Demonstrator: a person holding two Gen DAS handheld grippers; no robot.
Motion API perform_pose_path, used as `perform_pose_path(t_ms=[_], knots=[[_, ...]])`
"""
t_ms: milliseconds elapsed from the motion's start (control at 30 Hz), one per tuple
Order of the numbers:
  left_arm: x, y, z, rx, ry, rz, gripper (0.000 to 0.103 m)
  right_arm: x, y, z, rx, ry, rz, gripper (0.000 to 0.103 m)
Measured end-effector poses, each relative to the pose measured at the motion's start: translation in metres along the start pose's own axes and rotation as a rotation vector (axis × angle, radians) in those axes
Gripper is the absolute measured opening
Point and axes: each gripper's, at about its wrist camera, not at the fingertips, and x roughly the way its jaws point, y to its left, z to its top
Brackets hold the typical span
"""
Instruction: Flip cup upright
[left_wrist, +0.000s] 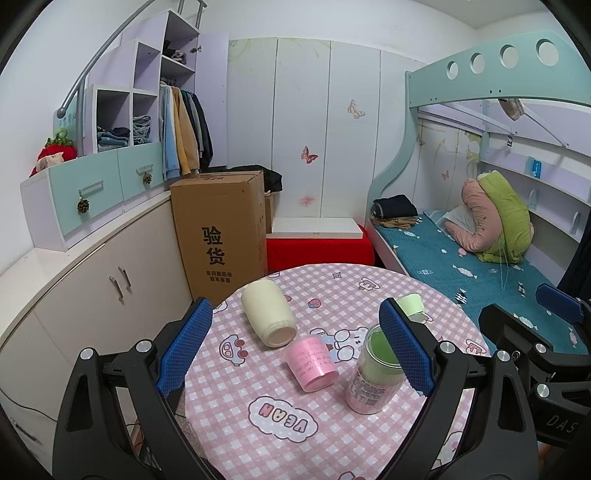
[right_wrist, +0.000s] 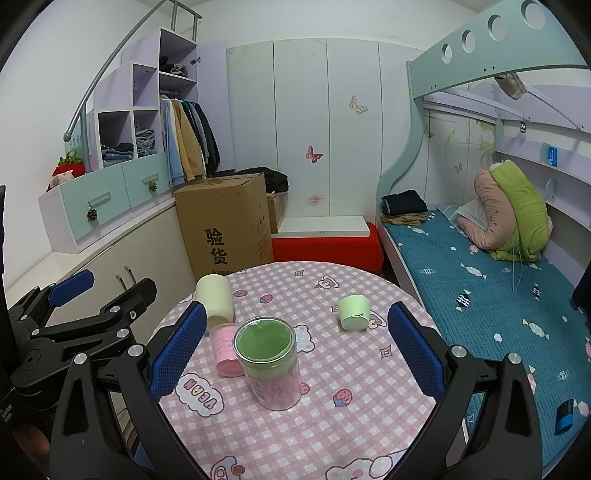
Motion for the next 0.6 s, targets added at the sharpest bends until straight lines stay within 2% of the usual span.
perform_pose_path(t_ms=[600], knots=[[-0.0002, 0.0007, -0.0003, 0.002, -0.001, 0.003, 0.092, -0.0011, -0.0006, -0.0007, 0.001, 0.0, 0.001, 0.095]])
